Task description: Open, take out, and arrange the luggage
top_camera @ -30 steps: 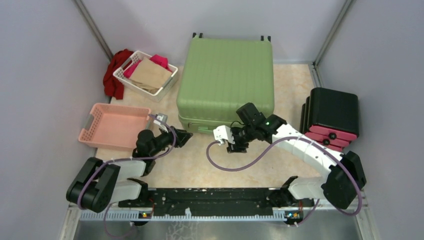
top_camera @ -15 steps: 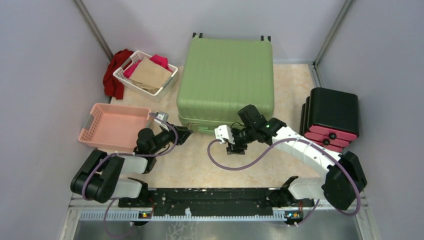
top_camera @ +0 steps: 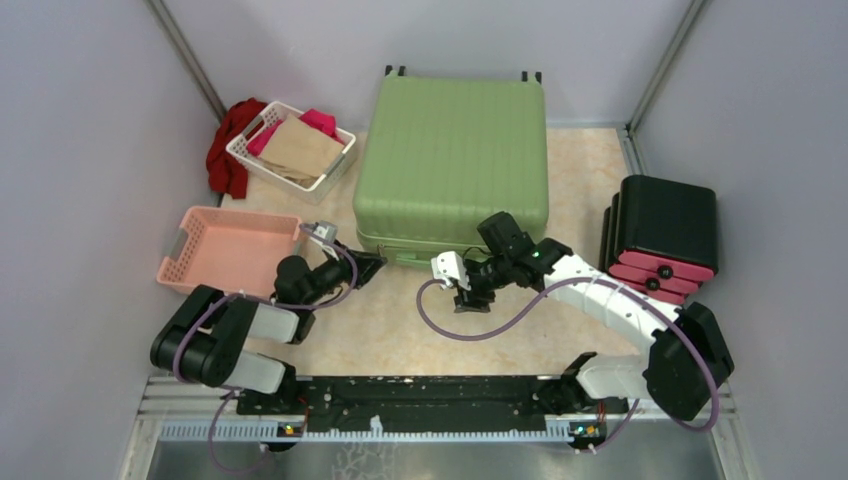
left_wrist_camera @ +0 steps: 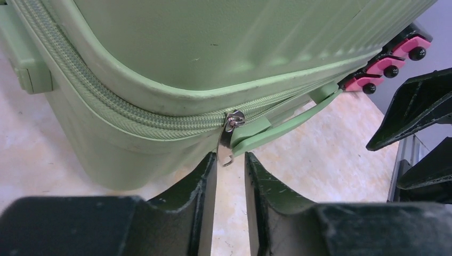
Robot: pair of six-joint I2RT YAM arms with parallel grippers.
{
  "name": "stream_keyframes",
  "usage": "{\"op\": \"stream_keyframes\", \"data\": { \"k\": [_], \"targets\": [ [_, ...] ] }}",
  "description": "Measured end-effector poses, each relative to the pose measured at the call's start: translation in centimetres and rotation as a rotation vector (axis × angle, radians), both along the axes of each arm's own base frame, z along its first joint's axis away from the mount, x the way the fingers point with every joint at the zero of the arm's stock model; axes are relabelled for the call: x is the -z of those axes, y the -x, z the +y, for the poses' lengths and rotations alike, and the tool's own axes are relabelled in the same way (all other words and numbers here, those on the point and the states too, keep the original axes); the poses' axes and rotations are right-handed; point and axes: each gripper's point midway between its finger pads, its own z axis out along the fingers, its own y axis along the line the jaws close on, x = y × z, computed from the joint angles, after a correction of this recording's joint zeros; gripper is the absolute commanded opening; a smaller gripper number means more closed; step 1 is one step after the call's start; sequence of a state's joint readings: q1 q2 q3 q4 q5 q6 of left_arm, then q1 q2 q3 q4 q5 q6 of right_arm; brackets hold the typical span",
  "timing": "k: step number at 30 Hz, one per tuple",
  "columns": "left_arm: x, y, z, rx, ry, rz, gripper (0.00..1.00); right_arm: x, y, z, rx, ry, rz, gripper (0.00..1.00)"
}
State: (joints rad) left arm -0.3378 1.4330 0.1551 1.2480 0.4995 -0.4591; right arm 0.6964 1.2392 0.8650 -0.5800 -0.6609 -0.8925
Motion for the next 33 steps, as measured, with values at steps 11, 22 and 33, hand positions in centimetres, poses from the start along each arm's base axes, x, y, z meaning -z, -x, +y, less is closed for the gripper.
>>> {"op": "stream_keyframes", "data": {
  "k": [11, 22, 33],
  "targets": [
    [-0.2, -0.1, -0.3, 0.008, 0.045, 0.012, 0.28, 0.1, -0.1, 0.1, 0.0, -0.004, -0.005, 0.54],
    [0.3, -0.2, -0.7, 0.012, 0.096, 0.043, 0.37, 0.6, 0.2, -0.1, -0.003, 0.0, 0.009, 0.54],
    [-0.9, -0.7, -0.2, -0.087, 0.122, 0.014, 0.33, 0.5, 0.3, 0.0, -0.008, -0.006, 0.012, 0.54]
  ]
}}
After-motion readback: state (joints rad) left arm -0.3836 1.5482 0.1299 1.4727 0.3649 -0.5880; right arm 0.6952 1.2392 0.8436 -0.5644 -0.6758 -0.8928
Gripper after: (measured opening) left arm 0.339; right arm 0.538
